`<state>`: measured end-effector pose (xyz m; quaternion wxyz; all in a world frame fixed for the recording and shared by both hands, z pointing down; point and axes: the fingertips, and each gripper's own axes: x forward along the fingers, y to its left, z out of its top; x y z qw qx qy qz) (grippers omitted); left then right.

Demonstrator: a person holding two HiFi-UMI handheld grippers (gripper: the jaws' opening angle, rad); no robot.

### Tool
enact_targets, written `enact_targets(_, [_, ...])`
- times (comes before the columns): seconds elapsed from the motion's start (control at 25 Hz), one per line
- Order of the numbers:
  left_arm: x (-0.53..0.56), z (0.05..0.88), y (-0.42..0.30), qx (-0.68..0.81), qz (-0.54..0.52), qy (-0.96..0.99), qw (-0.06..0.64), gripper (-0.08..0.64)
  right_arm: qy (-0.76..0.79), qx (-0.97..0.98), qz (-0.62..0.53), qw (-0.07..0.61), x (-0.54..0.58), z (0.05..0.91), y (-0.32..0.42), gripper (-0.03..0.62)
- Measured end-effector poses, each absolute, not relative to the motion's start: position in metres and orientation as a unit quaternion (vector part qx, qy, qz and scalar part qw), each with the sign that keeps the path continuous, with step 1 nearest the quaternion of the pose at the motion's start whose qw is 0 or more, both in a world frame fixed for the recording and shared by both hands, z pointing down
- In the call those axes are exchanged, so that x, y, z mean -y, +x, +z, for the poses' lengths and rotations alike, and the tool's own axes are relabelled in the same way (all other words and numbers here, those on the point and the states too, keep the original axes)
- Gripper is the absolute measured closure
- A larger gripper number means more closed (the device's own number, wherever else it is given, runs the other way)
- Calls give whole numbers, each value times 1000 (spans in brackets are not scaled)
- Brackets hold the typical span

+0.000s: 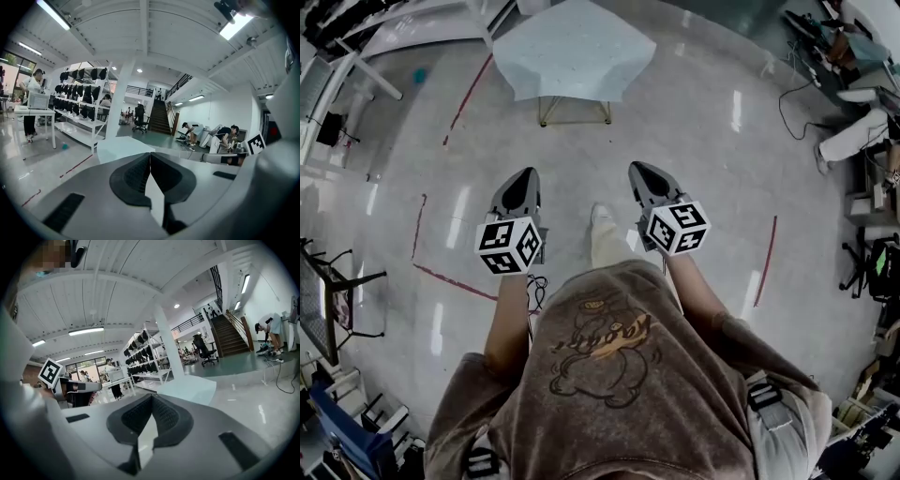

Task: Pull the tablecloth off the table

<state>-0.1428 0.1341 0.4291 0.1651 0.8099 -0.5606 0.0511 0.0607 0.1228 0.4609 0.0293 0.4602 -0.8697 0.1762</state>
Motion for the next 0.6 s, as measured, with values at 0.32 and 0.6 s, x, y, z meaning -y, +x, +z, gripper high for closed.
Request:
enact_targets(0.32, [-48,425,-137,581,55,792,178,541,435,880,185,31,-26,452,64,584])
enact_targets(0.6, [19,421,-128,591,46,785,181,541,417,887,193,42,42,458,72,584])
